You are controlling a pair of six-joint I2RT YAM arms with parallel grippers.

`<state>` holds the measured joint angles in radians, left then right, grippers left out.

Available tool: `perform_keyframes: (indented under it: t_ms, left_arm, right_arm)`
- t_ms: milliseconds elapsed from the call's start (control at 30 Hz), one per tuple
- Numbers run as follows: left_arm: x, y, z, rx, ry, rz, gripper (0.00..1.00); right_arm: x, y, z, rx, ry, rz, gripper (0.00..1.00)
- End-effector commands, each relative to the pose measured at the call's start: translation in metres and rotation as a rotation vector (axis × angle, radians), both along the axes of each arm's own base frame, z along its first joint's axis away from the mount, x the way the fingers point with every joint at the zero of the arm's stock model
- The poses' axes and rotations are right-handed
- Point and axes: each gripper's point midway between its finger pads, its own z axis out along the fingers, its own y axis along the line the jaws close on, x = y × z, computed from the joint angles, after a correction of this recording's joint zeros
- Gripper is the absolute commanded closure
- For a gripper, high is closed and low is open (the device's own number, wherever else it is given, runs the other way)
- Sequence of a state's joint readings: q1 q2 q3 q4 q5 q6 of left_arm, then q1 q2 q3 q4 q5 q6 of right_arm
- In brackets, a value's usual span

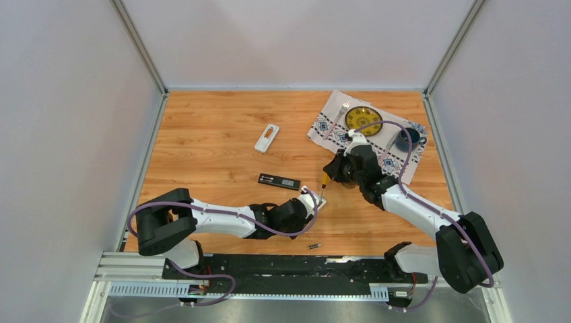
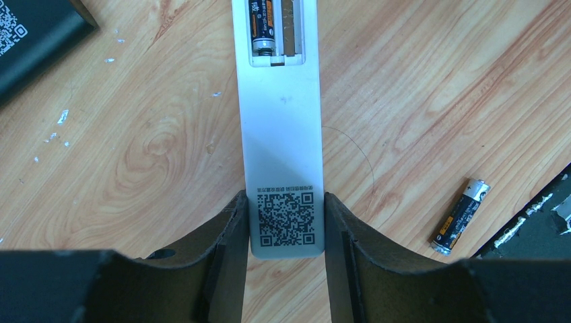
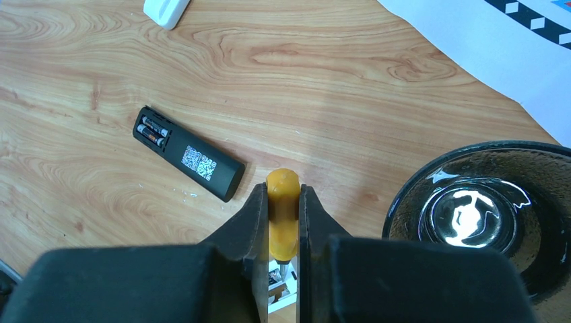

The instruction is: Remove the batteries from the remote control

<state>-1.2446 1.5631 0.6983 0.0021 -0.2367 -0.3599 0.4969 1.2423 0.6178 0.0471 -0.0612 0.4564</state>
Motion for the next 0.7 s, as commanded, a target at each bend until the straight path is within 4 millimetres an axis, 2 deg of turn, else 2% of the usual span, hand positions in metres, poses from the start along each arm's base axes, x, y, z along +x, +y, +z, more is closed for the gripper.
perform_keyframes:
  t_ms: [0, 367, 667]
  left_arm:
    - [-0.026, 0.036, -0.044, 0.152, 0.127, -0.028, 1.0]
    - [-0.025, 0.034, -0.043, 0.142, 0.131, -0.026, 1.0]
    - [-0.025, 0.034, -0.045, 0.142, 0.141, -0.028, 1.0]
  right_arm:
    - [-0.006, 0.008, -0.008, 0.013, 0.014, 0.038, 1.0]
    - [-0.022, 0.04, -0.013, 0.185, 0.103, 0.153, 1.0]
    - [-0.026, 0.044, 0.009, 0.261, 0.086, 0.177, 1.0]
